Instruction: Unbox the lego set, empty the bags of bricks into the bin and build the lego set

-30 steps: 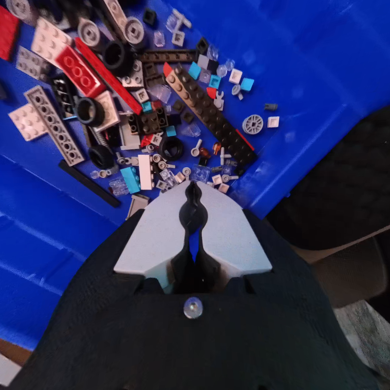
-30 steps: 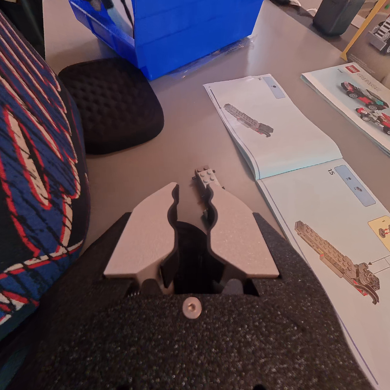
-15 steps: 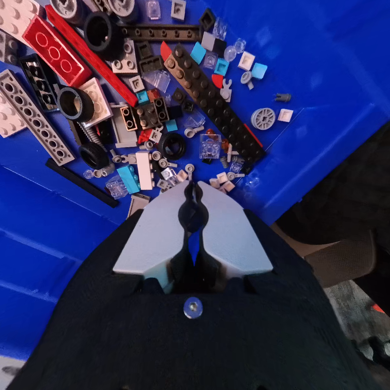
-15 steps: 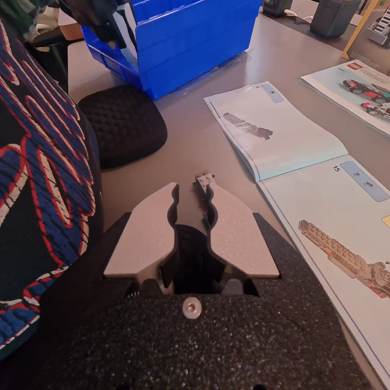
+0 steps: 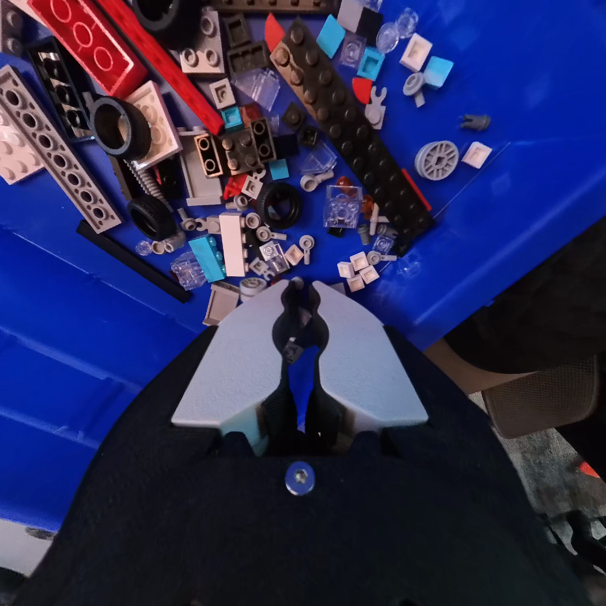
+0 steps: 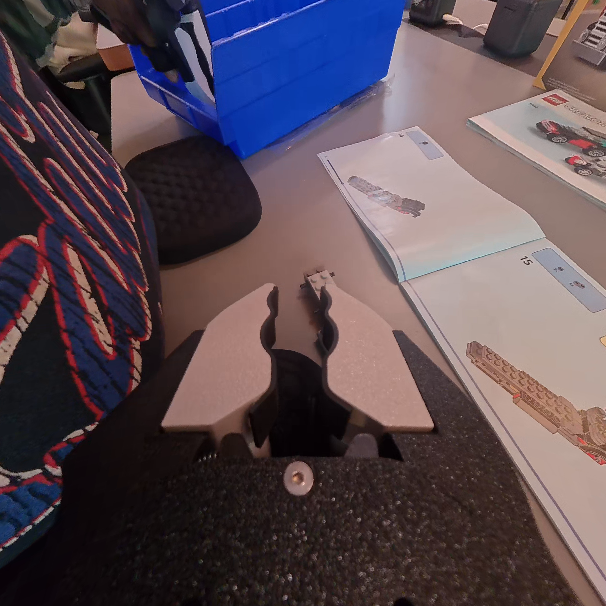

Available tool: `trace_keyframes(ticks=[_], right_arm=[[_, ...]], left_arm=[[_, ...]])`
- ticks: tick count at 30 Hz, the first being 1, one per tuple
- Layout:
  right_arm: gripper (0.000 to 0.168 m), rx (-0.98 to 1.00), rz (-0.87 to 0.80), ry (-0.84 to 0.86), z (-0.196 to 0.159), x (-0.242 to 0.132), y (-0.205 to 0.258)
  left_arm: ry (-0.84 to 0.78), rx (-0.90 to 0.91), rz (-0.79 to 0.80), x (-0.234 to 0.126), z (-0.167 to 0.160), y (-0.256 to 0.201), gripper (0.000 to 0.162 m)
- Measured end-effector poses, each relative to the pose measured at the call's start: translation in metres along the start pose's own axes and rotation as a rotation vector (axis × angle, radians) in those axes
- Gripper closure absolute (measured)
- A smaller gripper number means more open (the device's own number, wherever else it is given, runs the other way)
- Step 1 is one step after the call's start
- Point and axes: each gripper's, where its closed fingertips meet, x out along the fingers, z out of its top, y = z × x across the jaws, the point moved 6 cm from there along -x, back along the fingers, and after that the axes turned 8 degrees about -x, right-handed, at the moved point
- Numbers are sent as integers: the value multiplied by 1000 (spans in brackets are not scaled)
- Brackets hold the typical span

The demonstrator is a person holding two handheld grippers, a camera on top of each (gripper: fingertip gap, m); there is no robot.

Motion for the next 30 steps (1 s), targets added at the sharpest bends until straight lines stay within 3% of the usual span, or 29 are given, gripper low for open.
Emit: trace_keyframes(ticks=[10,30], right_arm=[[144,11,12,11,0,1,-1],[144,20,23,6,0,2,-2]], left_arm=[[-11,2,17,1,3,2,150],[-115,25,92,-12,5,1,161]])
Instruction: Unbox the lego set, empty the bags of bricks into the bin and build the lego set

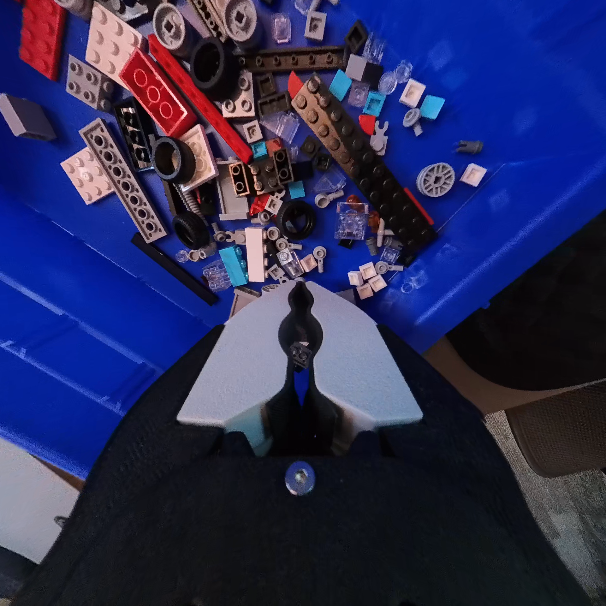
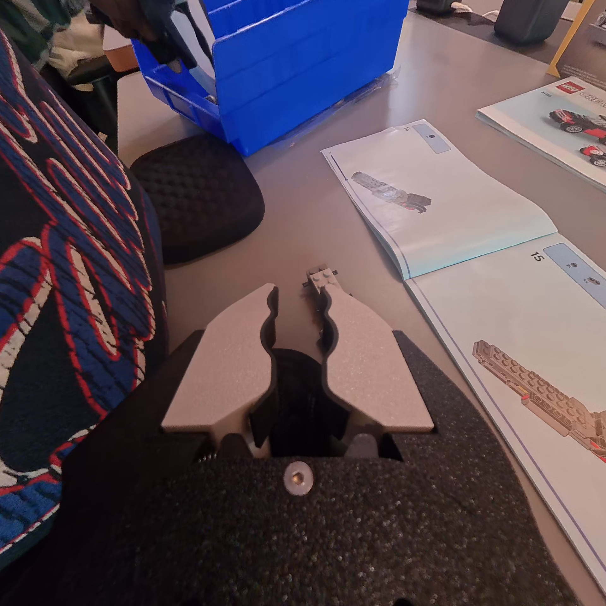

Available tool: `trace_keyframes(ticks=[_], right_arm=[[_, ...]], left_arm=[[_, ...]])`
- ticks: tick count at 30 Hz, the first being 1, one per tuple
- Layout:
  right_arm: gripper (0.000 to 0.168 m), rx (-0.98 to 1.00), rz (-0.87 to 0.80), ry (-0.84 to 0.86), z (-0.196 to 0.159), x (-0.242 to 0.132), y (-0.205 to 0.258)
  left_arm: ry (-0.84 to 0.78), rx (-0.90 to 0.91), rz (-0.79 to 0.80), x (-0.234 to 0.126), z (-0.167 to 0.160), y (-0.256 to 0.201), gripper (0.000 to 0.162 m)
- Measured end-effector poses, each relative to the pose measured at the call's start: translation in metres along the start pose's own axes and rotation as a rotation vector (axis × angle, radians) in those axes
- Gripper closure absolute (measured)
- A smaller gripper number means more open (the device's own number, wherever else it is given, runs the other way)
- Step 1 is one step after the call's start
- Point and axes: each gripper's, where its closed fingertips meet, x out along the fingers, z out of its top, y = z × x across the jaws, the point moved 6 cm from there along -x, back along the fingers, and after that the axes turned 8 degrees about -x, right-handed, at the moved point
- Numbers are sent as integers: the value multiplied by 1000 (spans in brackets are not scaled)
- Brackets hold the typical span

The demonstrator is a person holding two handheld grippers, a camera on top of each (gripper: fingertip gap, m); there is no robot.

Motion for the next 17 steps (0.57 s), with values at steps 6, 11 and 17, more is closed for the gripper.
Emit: trace_keyframes(ticks=[6,11,17], right_arm=[[144,4,3,-16,1,-1,-1],[144,11,5,-37,2,-3,-1],[144,13,-3,-107,7,-10,-1]], left_arm=[[-31,34,8,-14,7,-2,161],[-143,92,61,-48,25,-11,162],[-334,265,30,-93,69,-52,162]])
